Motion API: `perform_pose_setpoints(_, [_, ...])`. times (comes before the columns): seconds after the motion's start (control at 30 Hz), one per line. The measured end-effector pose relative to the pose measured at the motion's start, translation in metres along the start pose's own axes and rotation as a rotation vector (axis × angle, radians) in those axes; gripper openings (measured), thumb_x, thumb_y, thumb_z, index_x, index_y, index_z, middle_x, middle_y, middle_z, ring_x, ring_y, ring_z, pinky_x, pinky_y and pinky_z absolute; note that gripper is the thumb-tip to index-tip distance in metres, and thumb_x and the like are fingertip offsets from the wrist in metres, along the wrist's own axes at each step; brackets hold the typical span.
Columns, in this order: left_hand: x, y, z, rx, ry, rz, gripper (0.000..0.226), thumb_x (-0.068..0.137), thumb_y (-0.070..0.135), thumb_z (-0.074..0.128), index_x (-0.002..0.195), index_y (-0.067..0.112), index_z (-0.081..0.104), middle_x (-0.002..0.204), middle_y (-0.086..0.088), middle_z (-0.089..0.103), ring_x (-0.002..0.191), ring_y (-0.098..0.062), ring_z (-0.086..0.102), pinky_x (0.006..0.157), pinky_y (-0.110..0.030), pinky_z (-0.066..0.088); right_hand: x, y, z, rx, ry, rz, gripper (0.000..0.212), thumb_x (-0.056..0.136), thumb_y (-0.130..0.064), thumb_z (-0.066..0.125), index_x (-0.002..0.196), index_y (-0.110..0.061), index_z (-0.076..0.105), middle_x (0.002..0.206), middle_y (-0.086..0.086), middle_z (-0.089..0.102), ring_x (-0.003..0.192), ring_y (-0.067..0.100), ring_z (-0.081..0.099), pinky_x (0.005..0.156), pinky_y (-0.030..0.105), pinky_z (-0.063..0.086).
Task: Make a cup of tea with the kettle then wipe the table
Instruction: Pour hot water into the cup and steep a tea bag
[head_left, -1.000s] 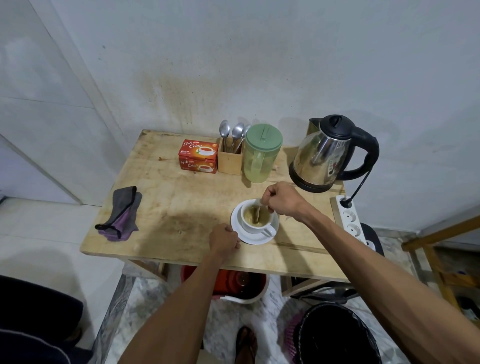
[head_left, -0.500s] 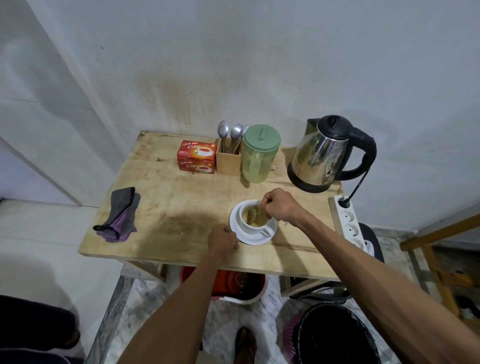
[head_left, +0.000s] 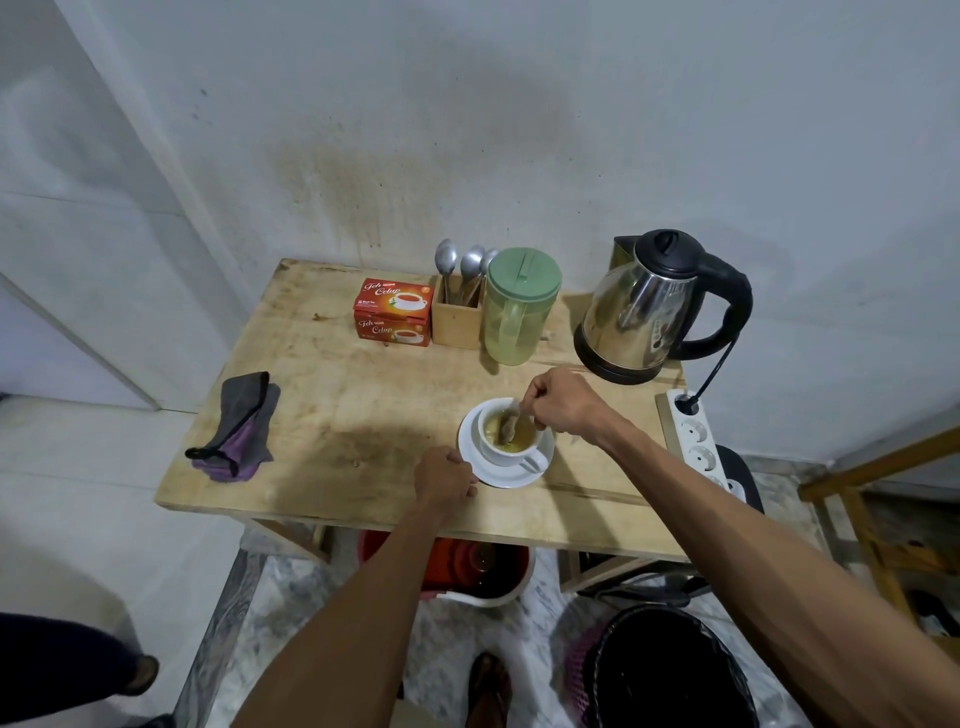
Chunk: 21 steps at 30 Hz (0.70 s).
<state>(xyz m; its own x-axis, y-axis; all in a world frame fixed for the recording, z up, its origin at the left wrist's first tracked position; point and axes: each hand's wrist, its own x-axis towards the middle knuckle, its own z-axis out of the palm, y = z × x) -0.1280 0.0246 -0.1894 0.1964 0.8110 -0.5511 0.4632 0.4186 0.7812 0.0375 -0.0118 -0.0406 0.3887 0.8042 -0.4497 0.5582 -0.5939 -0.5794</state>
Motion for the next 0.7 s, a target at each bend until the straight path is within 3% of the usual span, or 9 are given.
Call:
perform_pose_setpoints(0.1, [0.001, -0.001, 0.001, -0.01, -0.004, -0.023, 0.008, 0.082, -0.005, 0.054, 0.08, 0.002, 0.057, 0.065, -0.015, 0.068, 0.047, -0.023, 0.061, 0.06, -0.036, 0.054, -0.001, 0.002, 0.007, -0.047, -0.019, 0.019, 0.019, 0.081, -0.01, 0.055, 0.078, -0.014, 0.073, 0.065, -0.005, 0.062, 0.054, 0.01, 0.049, 0.043, 0.02, 0.034])
perform_pose_setpoints(0.23, [0.001, 0.0, -0.001, -0.002, -0.011, -0.034, 0.007, 0.083, -0.003, 0.055, 0.087, 0.001, 0.059, 0.068, -0.015, 0.069, 0.049, -0.022, 0.063, 0.061, -0.037, 0.056, 0.0, -0.004, 0.002, 0.031, 0.004, -0.026, 0.018, 0.08, -0.006, 0.055, 0.078, -0.009, 0.073, 0.063, -0.006, 0.063, 0.061, 0.012, 0.053, 0.049, 0.022, 0.037])
perform_pose_setpoints(0.43, [-0.004, 0.003, -0.002, 0.05, -0.001, -0.01, 0.008, 0.085, 0.0, 0.056, 0.082, 0.005, 0.061, 0.074, -0.016, 0.072, 0.054, -0.022, 0.065, 0.052, -0.029, 0.049, -0.002, -0.012, -0.016, 0.139, 0.06, -0.064, 0.021, 0.08, -0.001, 0.059, 0.067, -0.015, 0.067, 0.059, -0.002, 0.065, 0.053, 0.006, 0.057, 0.05, 0.018, 0.039])
perform_pose_setpoints(0.53, [-0.003, 0.002, -0.002, 0.075, 0.011, 0.001, 0.011, 0.083, 0.002, 0.056, 0.075, 0.006, 0.063, 0.072, -0.016, 0.073, 0.057, -0.024, 0.065, 0.057, -0.034, 0.051, -0.001, -0.007, -0.012, 0.106, 0.046, -0.041, 0.019, 0.08, -0.002, 0.058, 0.07, -0.013, 0.069, 0.059, -0.004, 0.064, 0.054, 0.006, 0.055, 0.05, 0.021, 0.039])
perform_pose_setpoints(0.7, [-0.002, 0.001, -0.002, 0.081, 0.01, 0.01, 0.01, 0.079, 0.003, 0.057, 0.081, 0.0, 0.066, 0.069, -0.015, 0.073, 0.053, -0.022, 0.064, 0.058, -0.035, 0.053, 0.004, 0.005, 0.008, 0.025, 0.009, 0.011, 0.017, 0.079, -0.012, 0.06, 0.066, -0.017, 0.07, 0.064, -0.004, 0.064, 0.063, 0.016, 0.056, 0.055, 0.027, 0.044])
